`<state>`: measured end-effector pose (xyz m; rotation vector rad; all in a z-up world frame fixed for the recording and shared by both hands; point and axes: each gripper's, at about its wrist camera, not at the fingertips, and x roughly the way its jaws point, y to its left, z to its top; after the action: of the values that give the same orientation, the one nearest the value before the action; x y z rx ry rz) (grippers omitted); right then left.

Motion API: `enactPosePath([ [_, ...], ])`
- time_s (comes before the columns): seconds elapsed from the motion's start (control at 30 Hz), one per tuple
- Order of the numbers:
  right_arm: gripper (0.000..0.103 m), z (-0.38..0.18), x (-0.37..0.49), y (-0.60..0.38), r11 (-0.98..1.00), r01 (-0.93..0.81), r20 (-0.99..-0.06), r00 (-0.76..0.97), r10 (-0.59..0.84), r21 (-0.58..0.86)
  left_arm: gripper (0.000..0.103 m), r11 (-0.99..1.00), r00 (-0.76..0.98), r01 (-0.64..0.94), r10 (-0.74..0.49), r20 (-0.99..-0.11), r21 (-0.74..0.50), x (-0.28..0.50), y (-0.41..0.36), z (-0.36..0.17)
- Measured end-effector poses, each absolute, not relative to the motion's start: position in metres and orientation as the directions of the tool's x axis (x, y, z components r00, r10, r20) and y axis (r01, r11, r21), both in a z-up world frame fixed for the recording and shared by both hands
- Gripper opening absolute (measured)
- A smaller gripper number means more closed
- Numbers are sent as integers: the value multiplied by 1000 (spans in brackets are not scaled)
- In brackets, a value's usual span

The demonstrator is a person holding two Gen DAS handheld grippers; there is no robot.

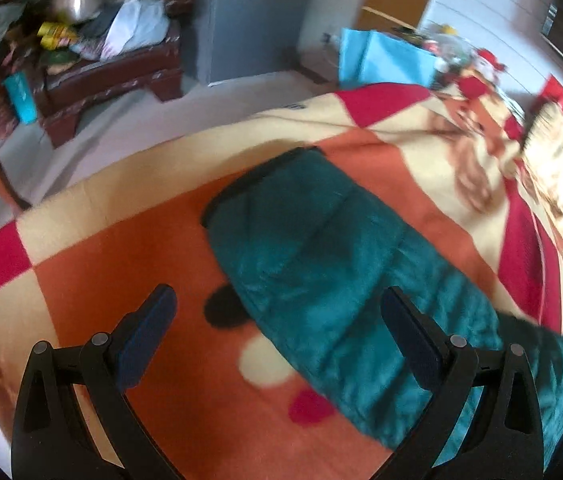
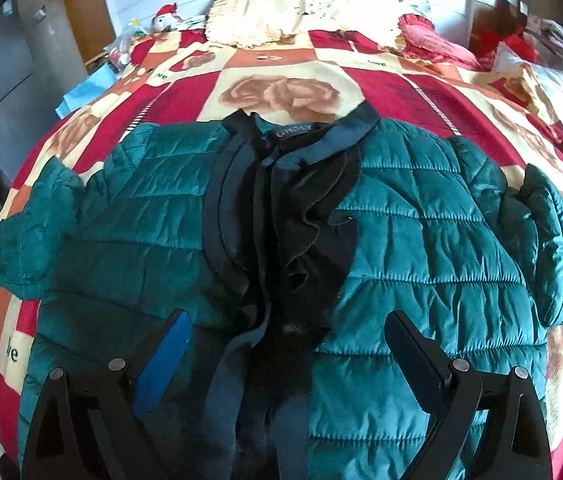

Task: Fold large clothes
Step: 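Lower the left tool onto the sleeve nearest it and close on it, then lift the held sleeve across the jacket body and open the left tool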

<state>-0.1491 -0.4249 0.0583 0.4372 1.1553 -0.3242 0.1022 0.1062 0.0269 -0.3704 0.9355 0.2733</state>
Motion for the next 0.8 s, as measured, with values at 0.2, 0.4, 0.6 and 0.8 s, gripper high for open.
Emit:
enactPosePath([
  [0.2,97,66,-149,-420,880,445,-925,379,-20,163,102,885,562,-420,78,-824,-203,115,113,10],
  [0.4,97,68,-152,-413,891,426,-927,373,-17,155,47,924,605,-315,18,-796,-219,123,103,12],
  [0.6,97,68,-160,-415,883,439,-929,370,-10,165,17,922,649,-218,-108,-753,-321,102,89,45],
  [0.8,97,74,-171,-421,874,457,-926,378,-23,165,15,925,696,-22,-258,-670,-379,64,43,104],
])
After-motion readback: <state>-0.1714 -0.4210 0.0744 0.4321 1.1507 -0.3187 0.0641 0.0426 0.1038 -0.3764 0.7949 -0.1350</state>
